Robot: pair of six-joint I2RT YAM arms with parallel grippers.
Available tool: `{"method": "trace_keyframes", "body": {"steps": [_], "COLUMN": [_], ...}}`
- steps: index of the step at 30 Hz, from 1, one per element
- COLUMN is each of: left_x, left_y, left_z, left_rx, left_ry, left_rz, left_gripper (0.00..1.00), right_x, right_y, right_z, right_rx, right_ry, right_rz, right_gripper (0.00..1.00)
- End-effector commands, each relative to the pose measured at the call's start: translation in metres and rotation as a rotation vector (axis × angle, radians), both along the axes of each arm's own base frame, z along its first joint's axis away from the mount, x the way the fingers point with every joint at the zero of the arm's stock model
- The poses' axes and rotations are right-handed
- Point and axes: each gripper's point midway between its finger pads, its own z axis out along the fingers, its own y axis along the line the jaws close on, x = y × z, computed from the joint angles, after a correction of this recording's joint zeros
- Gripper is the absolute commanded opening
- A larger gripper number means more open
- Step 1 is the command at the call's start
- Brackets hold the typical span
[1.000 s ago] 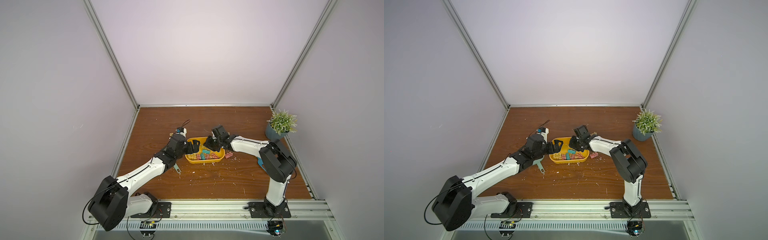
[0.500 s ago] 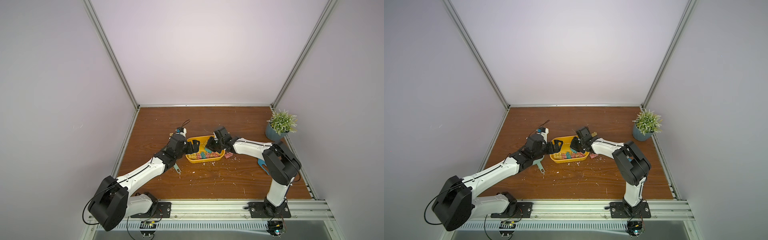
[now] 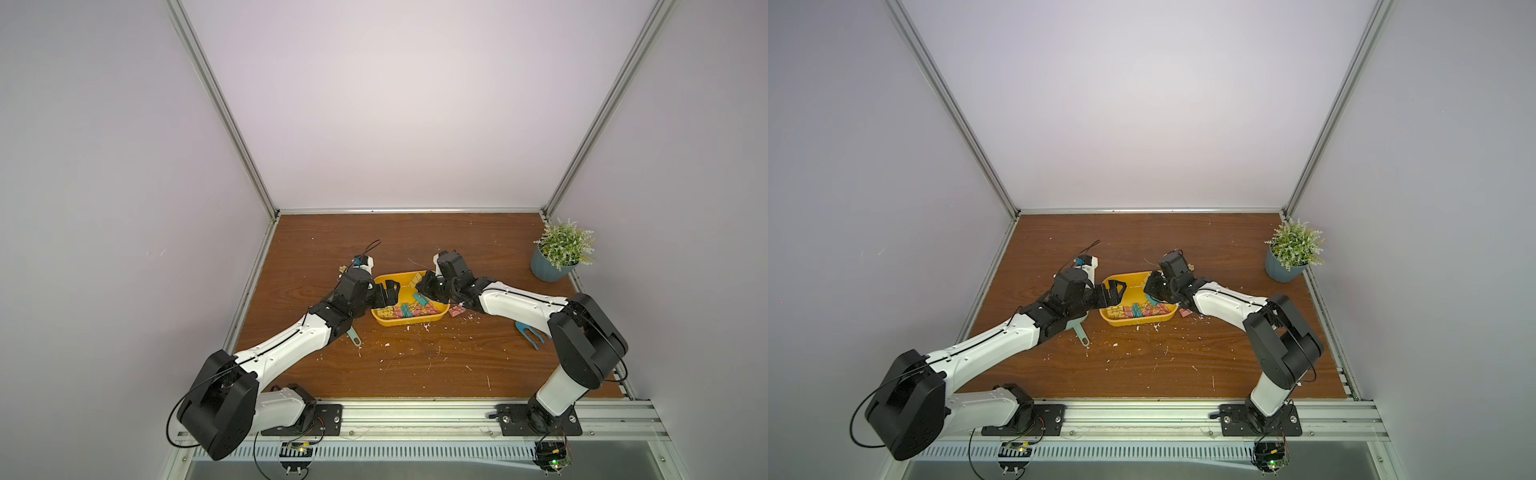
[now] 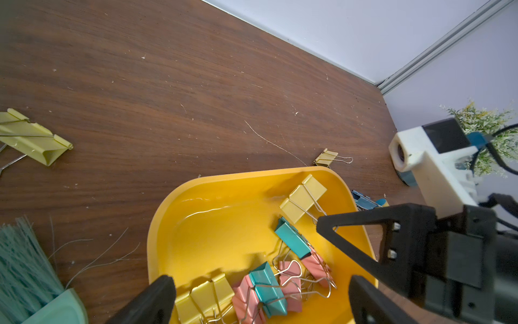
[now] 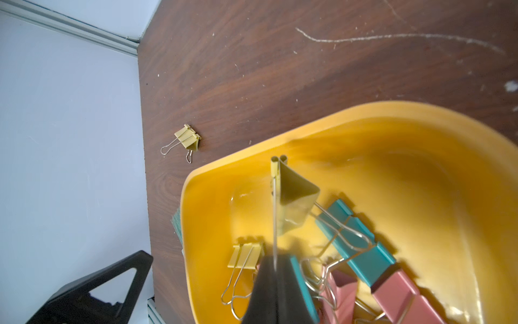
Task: Take out the binder clips from the storage box
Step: Pick up the binder clip from the storage box, then place the binder clip at the center of the board.
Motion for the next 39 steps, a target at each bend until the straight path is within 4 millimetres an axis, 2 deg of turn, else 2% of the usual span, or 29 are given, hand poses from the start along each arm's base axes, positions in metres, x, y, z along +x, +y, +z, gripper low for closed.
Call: {"method": "trace_keyframes", "body": {"steps": [1, 4, 8, 12, 16, 20, 24, 31, 35, 39], "left_x": [0.005, 0.003, 0.002, 0.003, 0.002, 0.001, -0.005, -0.024, -0.028, -0.026], "left_y": [-0.001, -0.005, -0.016, -0.027, -0.048, -0.078, -0.112, -0.157, -0.165, -0.163], "left_z": [0.007, 0.01, 0.02, 0.031, 0.035, 0.031, 0.031, 0.026, 0.022, 0.019], "left_rx": [-0.007, -0.021, -0.058, -0.068, -0.033, -0.011, 0.022, 0.029, 0.021, 0.042], "left_ry": [-0.009, -0.016, -0.039, -0.074, -0.096, -0.096, -0.106, -0.093, -0.081, -0.081], "left_rz": [-0.007, -0.028, -0.079, -0.107, -0.159, -0.223, -0.292, -0.396, -0.418, -0.407], "left_gripper": [0.99, 0.99, 0.99, 0.99, 0.99, 0.99, 0.99, 0.99, 0.99, 0.99], "right_x": [0.012, 0.012, 0.005, -0.006, -0.022, -0.039, -0.057, -0.08, -0.079, -0.074], "right_y": [0.003, 0.002, -0.015, -0.055, -0.105, -0.152, -0.176, -0.178, -0.182, -0.183], "right_z": [0.034, 0.048, 0.067, 0.084, 0.085, 0.068, 0.045, -0.003, -0.013, -0.019], "right_rx": [0.009, 0.021, 0.006, -0.016, -0.018, -0.016, -0.021, 0.063, 0.07, 0.095], "right_ry": [-0.131, -0.158, -0.195, -0.243, -0.23, -0.155, -0.083, 0.069, 0.085, 0.092], "right_rz": [0.03, 0.026, -0.013, -0.13, -0.236, -0.302, -0.314, -0.311, -0.343, -0.381], "right_gripper": [0.03, 0.03, 0.02, 0.0, 0.0, 0.0, 0.0, 0.0, 0.0, 0.0]}}
